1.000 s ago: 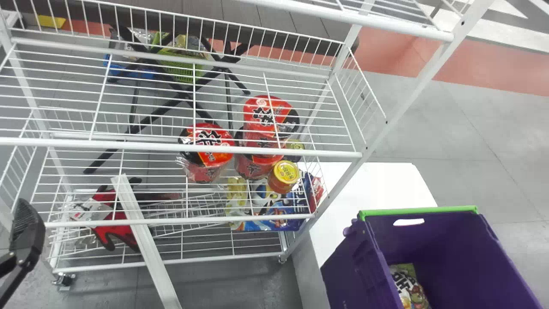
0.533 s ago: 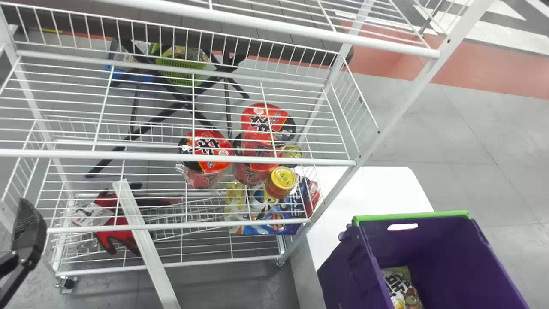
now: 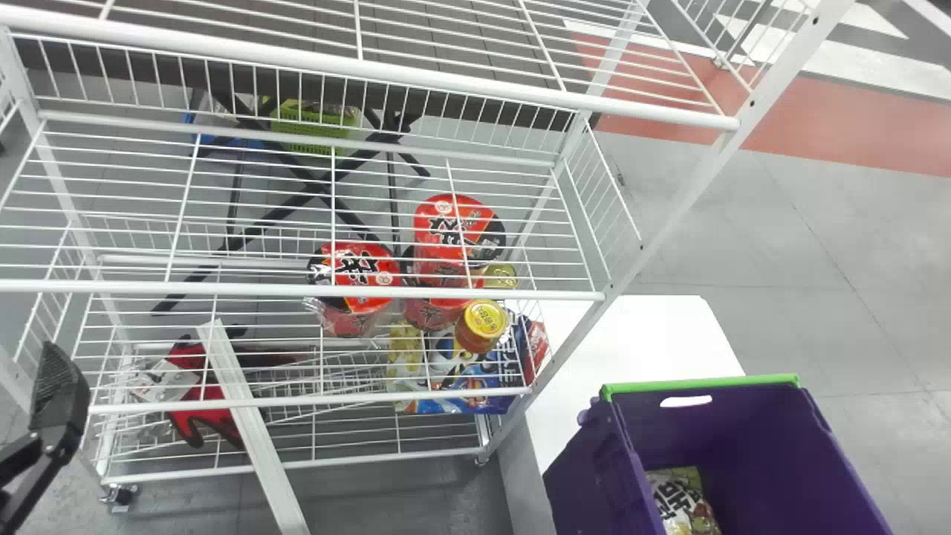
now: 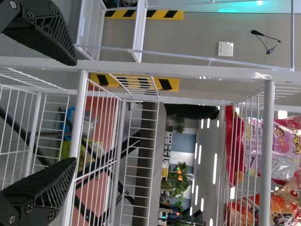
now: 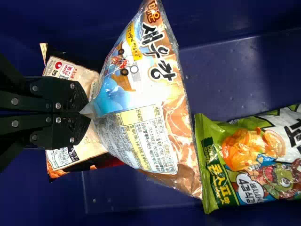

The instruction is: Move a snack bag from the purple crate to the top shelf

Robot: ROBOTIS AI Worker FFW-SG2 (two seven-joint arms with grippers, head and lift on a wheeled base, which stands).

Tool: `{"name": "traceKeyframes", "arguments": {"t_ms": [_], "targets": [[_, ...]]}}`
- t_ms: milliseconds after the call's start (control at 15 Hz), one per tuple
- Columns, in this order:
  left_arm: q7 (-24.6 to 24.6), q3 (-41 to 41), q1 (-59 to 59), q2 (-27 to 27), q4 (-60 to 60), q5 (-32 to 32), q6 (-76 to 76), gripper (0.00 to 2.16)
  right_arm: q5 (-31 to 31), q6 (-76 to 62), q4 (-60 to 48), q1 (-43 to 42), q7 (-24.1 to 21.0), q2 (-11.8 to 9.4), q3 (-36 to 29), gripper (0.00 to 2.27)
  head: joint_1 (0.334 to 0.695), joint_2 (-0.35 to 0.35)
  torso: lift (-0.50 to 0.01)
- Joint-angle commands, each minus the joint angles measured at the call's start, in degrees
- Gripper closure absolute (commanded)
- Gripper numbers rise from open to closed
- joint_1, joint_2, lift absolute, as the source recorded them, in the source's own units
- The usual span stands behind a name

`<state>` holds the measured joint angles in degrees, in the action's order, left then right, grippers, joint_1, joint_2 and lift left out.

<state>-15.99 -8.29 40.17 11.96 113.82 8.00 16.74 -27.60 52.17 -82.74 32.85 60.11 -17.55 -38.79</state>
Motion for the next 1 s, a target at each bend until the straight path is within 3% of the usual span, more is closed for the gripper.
{"name": "traceKeyframes", "arguments": {"t_ms": [0,933], "targets": [[-0.1,-0.4,0.0,0.0,0.1,-0.1,0.0,0.09,0.0,0.0,0.0,-0.1,0.0,-0.1,-0.1,1.59,0.695,-0.35,-0.33],[0.0,-0.5,-0.3,0.0,0.5,-0.1,-0.7,0.09,0.0,2.3,-0.6,-1.3,0.8,-1.0,-2.3,1.59,0.695,-0.35,-0.274]]}}
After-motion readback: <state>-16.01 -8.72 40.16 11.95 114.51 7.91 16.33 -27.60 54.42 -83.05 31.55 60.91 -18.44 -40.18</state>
